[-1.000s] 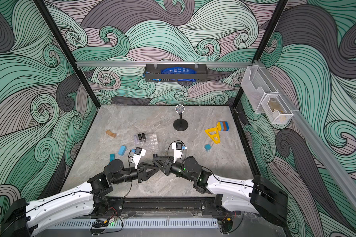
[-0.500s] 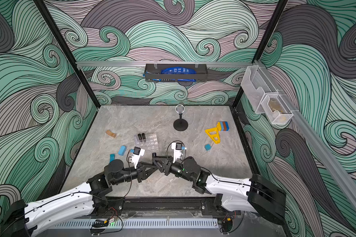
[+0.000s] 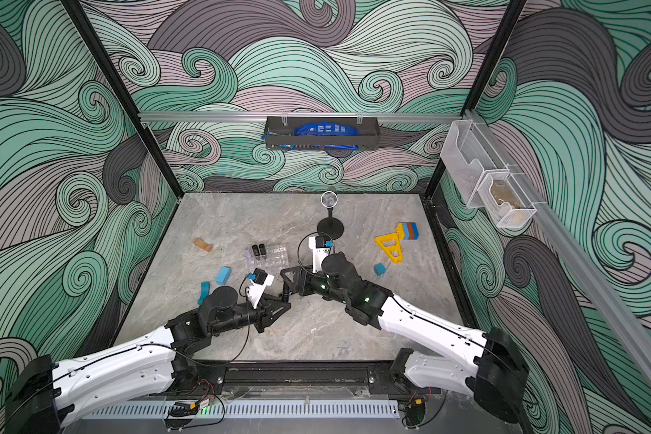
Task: Arrange the lipsticks in the organizer
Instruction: Pick up the lipstick at the center of the board.
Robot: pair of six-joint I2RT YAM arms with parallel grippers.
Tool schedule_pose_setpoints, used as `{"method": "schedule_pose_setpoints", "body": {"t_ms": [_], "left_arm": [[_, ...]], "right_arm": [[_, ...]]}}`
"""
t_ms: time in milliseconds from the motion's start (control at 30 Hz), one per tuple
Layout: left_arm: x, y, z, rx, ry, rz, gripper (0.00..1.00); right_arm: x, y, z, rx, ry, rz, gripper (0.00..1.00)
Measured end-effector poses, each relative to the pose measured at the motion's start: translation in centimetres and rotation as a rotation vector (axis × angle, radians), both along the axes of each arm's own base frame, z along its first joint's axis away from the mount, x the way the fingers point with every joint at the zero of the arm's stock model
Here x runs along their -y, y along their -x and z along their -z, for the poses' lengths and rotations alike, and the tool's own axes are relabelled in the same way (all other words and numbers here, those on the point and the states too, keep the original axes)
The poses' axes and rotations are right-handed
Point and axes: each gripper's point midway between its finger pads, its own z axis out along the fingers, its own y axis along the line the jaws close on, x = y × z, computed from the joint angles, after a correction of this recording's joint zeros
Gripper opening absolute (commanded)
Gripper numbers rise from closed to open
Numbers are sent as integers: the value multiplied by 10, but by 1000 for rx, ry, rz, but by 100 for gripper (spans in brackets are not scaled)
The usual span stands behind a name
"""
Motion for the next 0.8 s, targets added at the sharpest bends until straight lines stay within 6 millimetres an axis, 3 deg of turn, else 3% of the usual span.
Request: {"method": "schedule_pose_setpoints", "body": {"t_ms": [333, 533, 567, 700, 800], "left_arm": [[0, -7, 2, 58, -52, -5, 5], [0, -6, 5, 72, -78, 5, 6], [0, -6, 4, 74, -82, 5, 9], [-4, -11, 0, 89, -91, -26, 49], [-17, -17, -6, 89, -108, -104, 71]], "right_arm": [[-7, 8, 25, -98, 191, -91, 48], [-10, 15, 31, -140, 194, -124, 32], [-11, 15, 30, -141, 187, -126, 29], [-11, 9, 28, -138, 171, -109, 22], [-9, -5, 20, -118, 133, -74, 20]]}}
